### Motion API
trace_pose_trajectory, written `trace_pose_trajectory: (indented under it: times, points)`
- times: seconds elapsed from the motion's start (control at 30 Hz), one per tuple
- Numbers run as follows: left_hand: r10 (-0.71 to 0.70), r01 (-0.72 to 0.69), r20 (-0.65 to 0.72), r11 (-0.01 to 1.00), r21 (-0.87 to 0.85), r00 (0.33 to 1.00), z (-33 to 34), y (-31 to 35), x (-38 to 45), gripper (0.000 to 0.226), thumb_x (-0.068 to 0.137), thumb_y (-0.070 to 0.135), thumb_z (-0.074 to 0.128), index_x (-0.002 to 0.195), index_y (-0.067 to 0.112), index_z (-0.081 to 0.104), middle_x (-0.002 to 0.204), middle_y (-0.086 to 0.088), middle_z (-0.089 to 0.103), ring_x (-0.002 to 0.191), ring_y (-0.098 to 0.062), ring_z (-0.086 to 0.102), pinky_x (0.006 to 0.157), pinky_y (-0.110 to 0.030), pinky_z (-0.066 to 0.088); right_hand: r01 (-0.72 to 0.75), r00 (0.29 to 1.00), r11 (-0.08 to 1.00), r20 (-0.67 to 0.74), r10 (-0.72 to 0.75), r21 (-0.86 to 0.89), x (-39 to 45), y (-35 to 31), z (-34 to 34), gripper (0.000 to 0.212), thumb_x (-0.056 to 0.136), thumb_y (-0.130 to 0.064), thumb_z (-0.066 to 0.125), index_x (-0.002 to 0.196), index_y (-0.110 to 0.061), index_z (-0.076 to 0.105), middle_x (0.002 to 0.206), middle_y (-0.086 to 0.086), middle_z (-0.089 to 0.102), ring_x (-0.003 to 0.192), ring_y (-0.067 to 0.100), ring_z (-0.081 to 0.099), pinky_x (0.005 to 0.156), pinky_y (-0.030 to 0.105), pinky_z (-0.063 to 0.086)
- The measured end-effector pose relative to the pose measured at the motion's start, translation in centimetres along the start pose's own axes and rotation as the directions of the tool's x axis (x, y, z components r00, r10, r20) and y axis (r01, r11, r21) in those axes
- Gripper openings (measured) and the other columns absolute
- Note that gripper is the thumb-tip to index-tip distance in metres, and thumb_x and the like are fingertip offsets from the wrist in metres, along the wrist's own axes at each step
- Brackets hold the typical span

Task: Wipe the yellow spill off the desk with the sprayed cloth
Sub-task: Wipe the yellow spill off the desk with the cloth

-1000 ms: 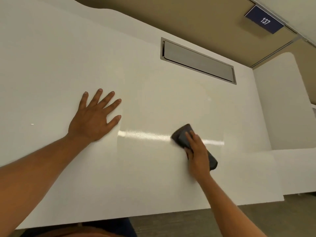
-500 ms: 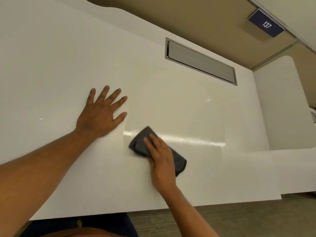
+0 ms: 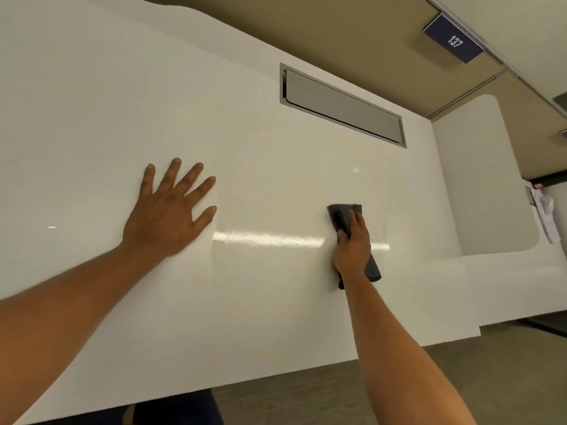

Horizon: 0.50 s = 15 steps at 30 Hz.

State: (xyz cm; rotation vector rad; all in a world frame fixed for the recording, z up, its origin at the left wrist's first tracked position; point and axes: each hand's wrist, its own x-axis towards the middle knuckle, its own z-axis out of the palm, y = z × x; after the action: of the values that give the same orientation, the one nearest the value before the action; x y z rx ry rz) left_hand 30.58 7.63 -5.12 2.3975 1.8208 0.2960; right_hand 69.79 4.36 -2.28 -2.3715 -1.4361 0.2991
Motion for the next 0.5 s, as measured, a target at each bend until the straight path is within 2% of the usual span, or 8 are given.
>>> trace_pose_trajectory:
  times: [0.1,0.17,0.3,0.4,0.5]
  points:
    - [0.013,-0.014,0.018,1.0,0.018,1.0,-0.1,-0.1,0.1,0.069,0.105,0.063,0.02,0.167,0.034,0.029,0.177,0.002,0.024,0.164,-0.034,0.019,0.131,-0.064,0.008,0.11,0.994,0.994,0.022,-0.11,-0.001,-2.0,-4.7,2.0,0.058,0.099,-0.009,0.058,0.155,-0.018,0.045,0.163,0.006,0.041,0.148,0.027,0.04,0.121,0.043,0.032]
    - [0.016,-0.016,0.029,1.0,0.016,0.999,-0.2,-0.2,0.0,0.07,0.104,0.063,0.021,0.167,0.033,0.029,0.177,0.002,0.025,0.164,-0.035,0.019,0.13,-0.064,0.007,0.228,0.969,0.973,0.086,-0.23,0.029,-5.8,-7.0,3.2,0.06,0.098,-0.008,0.06,0.154,-0.021,0.046,0.163,0.003,0.041,0.149,0.022,0.039,0.123,0.039,0.031]
    - [0.01,-0.01,0.016,1.0,0.006,1.0,0.0,-0.1,-0.1,0.07,0.104,0.063,0.023,0.166,0.032,0.031,0.176,0.001,0.027,0.164,-0.034,0.019,0.13,-0.063,0.006,0.419,0.874,0.906,0.244,-0.421,0.061,-16.2,-6.4,2.9,0.074,0.101,-0.003,0.055,0.158,-0.045,0.033,0.169,-0.015,0.026,0.156,0.01,0.02,0.126,0.029,0.016]
    - [0.014,-0.014,0.02,1.0,0.013,1.0,0.0,0.0,0.2,0.07,0.104,0.062,0.023,0.166,0.031,0.03,0.176,0.001,0.027,0.164,-0.035,0.019,0.129,-0.063,0.006,0.369,0.896,0.928,0.248,-0.369,0.048,-19.0,-1.5,0.4,0.083,0.098,0.002,0.06,0.156,-0.051,0.032,0.168,-0.022,0.024,0.157,0.011,0.02,0.126,0.031,0.017]
    - [0.024,-0.025,0.027,1.0,0.015,0.999,-0.2,-0.1,0.2,0.07,0.104,0.061,0.024,0.166,0.03,0.031,0.176,0.0,0.027,0.164,-0.036,0.019,0.129,-0.065,0.006,0.237,0.95,0.972,0.209,-0.232,0.004,-16.6,3.2,-2.2,0.083,0.097,0.003,0.062,0.155,-0.05,0.035,0.167,-0.017,0.03,0.156,0.013,0.025,0.126,0.04,0.025]
